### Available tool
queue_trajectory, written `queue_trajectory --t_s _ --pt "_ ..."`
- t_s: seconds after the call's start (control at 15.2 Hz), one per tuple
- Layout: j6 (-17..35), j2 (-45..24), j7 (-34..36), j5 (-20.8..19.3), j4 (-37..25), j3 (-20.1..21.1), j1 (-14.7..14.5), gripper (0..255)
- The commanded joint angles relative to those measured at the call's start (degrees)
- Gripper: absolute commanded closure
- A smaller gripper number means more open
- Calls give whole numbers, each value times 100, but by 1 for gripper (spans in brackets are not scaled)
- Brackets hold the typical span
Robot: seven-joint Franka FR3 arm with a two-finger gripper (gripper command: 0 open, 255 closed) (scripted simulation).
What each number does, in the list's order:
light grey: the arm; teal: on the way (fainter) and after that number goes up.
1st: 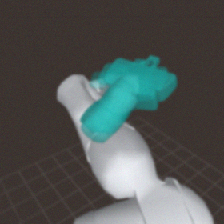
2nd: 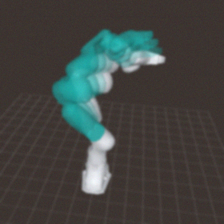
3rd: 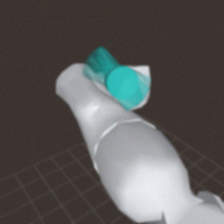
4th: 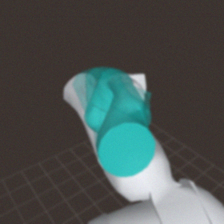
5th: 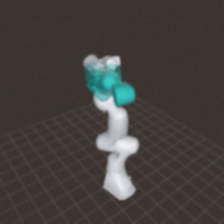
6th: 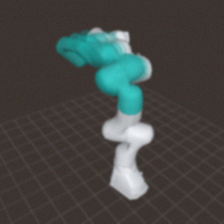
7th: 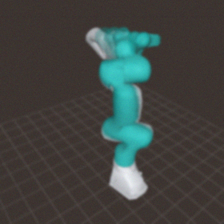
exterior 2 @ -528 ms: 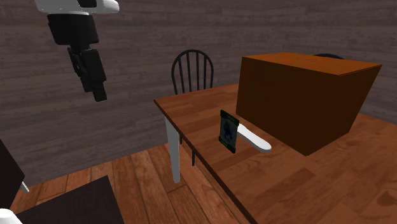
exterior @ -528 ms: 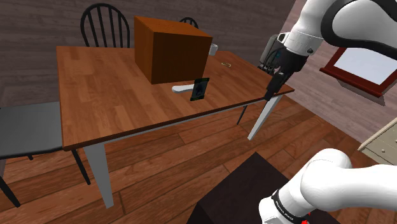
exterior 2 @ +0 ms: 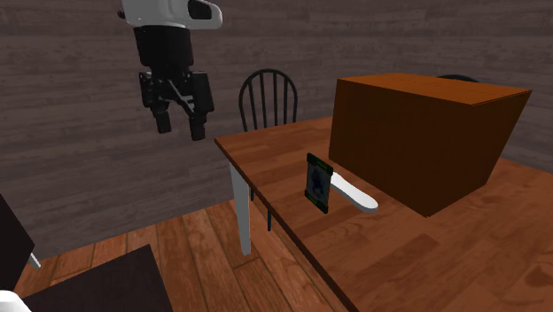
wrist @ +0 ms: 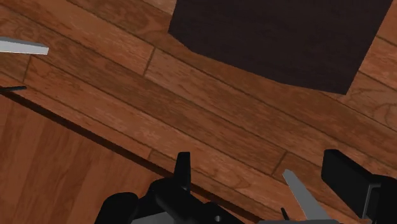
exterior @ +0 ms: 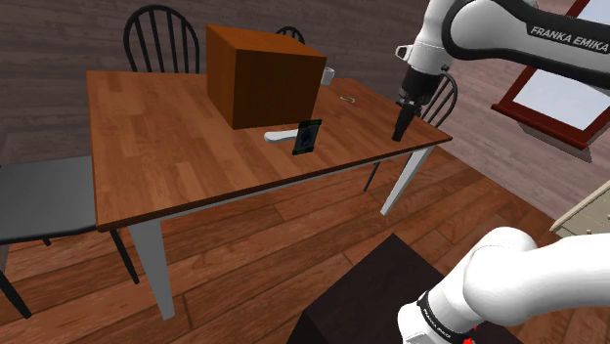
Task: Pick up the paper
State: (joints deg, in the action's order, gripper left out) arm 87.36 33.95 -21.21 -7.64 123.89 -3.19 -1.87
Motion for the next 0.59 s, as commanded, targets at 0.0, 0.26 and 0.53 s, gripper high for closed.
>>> queue_trajectory --t_s 0.0,0.26,0.53 --pt "104 -512 -424 -156 -319 -66 -89 0" --pt "232 -1470 -1265 -438 -1014 -185 -216 0" --pt "311 -2418 -2061 -677 -1779 -219 -312 0"
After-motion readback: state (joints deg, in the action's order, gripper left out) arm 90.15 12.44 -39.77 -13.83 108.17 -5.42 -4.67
